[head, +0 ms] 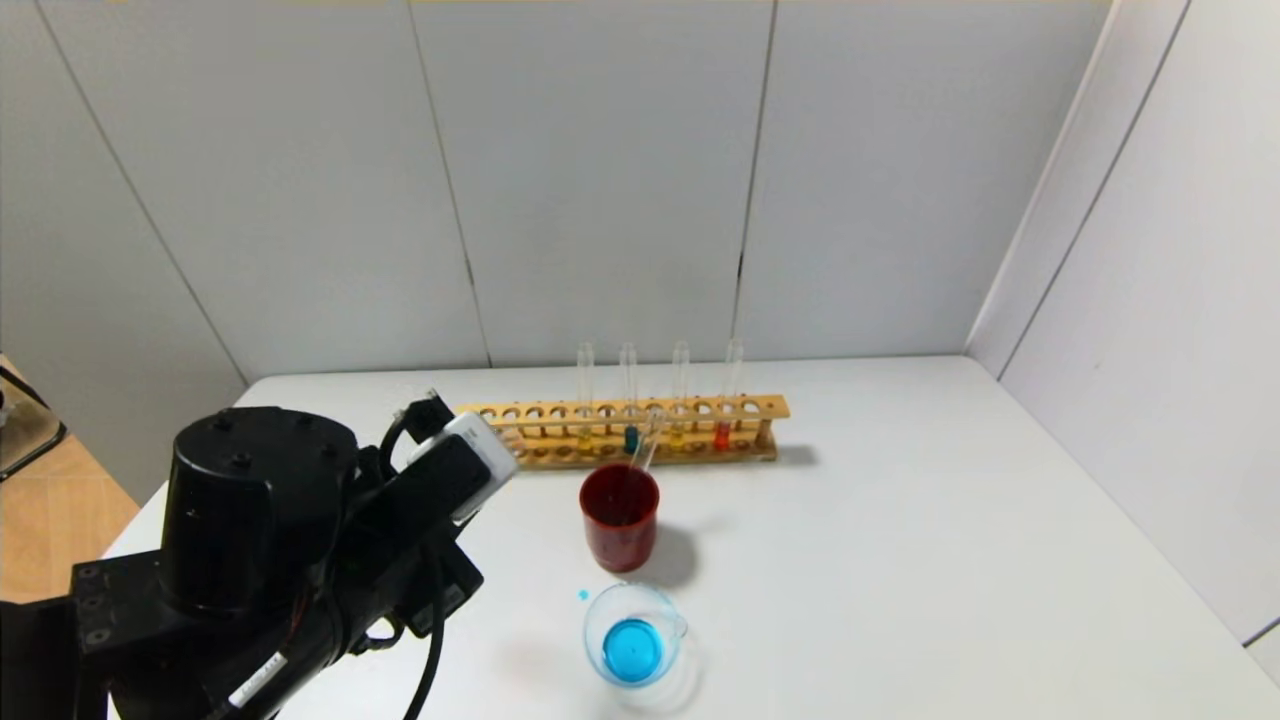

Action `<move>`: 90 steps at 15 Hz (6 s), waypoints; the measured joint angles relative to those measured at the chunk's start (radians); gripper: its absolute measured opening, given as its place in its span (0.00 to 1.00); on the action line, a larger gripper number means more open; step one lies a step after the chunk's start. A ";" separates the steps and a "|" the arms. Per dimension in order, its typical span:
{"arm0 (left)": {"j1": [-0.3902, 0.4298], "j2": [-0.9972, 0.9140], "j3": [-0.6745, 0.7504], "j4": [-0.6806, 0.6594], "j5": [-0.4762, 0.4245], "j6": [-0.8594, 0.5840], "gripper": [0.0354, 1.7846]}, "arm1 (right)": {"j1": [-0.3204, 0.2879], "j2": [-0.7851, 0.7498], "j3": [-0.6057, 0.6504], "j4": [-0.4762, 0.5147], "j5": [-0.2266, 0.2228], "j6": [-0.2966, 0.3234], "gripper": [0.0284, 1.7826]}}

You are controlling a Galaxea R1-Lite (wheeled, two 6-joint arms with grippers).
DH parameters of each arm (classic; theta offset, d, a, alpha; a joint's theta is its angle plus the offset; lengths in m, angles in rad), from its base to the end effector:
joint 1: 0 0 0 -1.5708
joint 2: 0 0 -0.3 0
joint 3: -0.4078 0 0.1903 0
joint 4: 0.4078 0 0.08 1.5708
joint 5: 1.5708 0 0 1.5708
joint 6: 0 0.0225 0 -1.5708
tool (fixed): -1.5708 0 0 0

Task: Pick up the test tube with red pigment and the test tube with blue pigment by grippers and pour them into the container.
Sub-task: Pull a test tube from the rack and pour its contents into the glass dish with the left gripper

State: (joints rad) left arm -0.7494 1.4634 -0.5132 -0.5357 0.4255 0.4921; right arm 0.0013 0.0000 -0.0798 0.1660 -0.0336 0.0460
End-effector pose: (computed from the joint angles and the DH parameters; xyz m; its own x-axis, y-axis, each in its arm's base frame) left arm 0.1694 -0.1450 0.1596 0.8915 -0.2657 -0.3668 0.4424 0.6849 0.5790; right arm -0.0298 -0.0008 0.0803 0.9958 -0.0323 -0.0860 0.0361 0.9984 0.0429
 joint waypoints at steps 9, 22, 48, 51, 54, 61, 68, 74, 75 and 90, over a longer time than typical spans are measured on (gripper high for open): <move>-0.060 0.121 0.040 -0.014 -0.092 0.284 0.15 | 0.000 0.000 0.000 0.000 0.000 0.000 0.98; -0.066 0.319 -0.052 -0.014 0.025 0.685 0.15 | 0.000 0.000 0.000 0.000 0.000 0.000 0.98; -0.095 0.406 -0.122 -0.014 0.223 0.912 0.15 | 0.000 0.000 0.000 0.000 0.000 0.000 0.98; -0.095 0.420 -0.125 -0.014 0.225 0.915 0.15 | 0.000 0.000 0.000 0.000 0.000 0.000 0.98; -0.094 0.423 -0.127 -0.013 0.227 0.932 0.15 | 0.000 0.000 0.000 0.000 0.000 0.000 0.98; -0.098 0.419 -0.133 -0.013 0.256 0.969 0.15 | 0.000 0.000 0.000 0.000 0.000 0.000 0.98; -0.137 0.420 -0.145 -0.012 0.257 0.969 0.15 | 0.000 0.000 0.000 0.000 0.000 0.000 0.98; -0.170 0.427 -0.146 -0.010 0.343 0.996 0.15 | 0.000 0.000 0.000 0.000 0.000 0.000 0.98; -0.176 0.431 -0.146 -0.010 0.343 0.997 0.15 | 0.000 0.000 0.000 0.000 0.000 0.000 0.98; -0.203 0.481 -0.157 -0.008 0.368 0.998 0.15 | 0.000 0.000 0.000 0.000 0.000 0.000 0.98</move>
State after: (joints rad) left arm -0.9526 1.9445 -0.6704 -0.5436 0.7932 1.4902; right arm 0.0013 0.0000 -0.0798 0.1660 -0.0336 0.0460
